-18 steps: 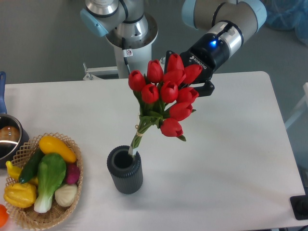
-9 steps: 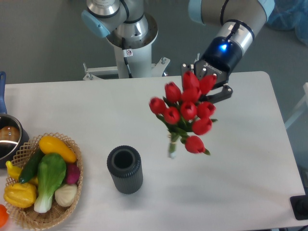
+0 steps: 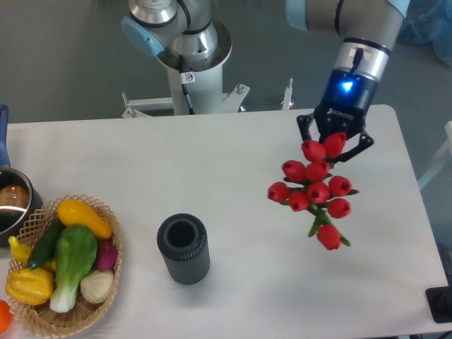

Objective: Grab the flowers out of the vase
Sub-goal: 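Carry the tulip bunch away from the vase and hold it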

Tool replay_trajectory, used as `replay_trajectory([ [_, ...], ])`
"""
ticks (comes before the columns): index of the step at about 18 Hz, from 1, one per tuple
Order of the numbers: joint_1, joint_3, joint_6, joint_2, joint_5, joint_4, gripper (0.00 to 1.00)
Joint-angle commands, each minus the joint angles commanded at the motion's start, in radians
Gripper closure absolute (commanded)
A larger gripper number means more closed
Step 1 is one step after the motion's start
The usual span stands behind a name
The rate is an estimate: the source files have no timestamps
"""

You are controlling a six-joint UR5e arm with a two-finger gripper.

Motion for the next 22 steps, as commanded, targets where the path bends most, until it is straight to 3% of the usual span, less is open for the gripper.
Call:
replay_trajectory([
  [2,-0.003,0.002,0.005,-0.02,0.018,-0.002,1.0],
  [9,-0.084,0.012,0.003,-0.014,0.264,-0.014,1.0],
  [14,-0.19,0.084,0.003,-0.032,0.503,-0.089,1.0],
  [17,-0.227,0.12,0.005,-0.049,0.595,-0.101,1.0],
  [22,-0.27,0.13,0.008,-0.084,0.799,-0.155,1.0],
])
